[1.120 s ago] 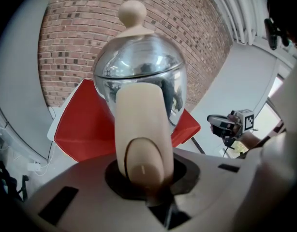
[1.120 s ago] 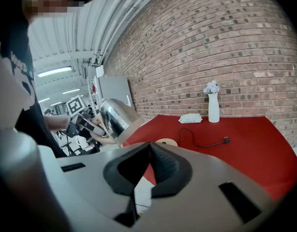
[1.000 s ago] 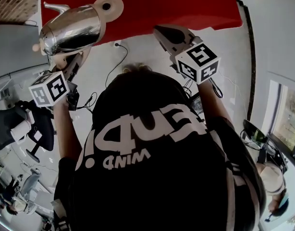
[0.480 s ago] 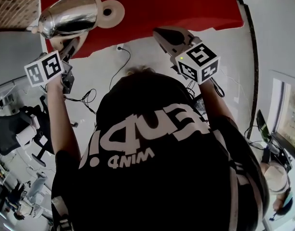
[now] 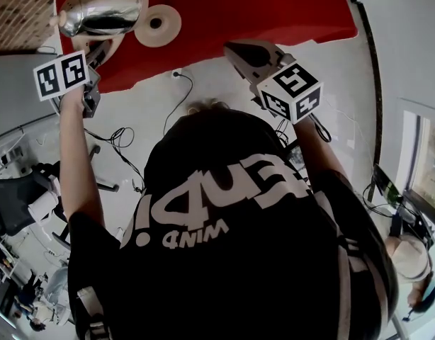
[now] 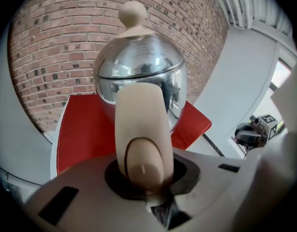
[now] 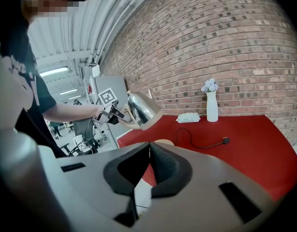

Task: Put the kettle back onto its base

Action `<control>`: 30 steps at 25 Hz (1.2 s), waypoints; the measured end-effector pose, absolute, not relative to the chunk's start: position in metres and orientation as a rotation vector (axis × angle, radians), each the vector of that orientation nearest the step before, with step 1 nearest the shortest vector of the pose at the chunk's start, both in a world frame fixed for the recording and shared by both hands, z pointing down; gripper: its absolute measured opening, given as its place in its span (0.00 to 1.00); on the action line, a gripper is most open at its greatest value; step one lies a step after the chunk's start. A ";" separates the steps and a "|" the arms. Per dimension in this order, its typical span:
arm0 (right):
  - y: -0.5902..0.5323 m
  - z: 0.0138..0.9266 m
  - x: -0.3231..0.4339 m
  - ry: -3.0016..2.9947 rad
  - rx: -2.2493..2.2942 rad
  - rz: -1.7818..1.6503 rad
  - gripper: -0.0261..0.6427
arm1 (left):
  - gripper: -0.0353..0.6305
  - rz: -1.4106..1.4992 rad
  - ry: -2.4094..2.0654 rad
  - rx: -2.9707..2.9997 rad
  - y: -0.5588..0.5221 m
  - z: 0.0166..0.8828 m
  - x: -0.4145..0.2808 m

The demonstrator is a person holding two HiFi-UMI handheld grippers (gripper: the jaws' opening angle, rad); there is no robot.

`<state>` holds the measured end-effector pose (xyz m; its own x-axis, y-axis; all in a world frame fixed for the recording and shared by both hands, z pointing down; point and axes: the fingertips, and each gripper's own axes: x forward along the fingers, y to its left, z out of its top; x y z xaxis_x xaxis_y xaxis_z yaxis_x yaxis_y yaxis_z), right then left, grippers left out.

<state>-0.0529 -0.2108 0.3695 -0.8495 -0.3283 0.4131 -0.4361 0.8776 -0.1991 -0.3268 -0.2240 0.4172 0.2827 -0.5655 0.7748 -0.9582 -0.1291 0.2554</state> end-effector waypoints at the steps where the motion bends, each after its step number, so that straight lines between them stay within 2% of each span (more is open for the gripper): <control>1: -0.211 0.369 -0.054 -2.678 0.567 0.405 0.07 | 0.14 0.677 -1.374 1.803 -0.228 0.418 -0.328; 14: -0.208 0.373 -0.053 -2.677 0.590 0.421 0.07 | 0.14 0.791 -1.280 1.778 -0.243 0.455 -0.311; 30: -0.221 0.370 -0.047 -2.670 0.609 0.437 0.07 | 0.14 0.775 -1.249 1.657 -0.241 0.505 -0.303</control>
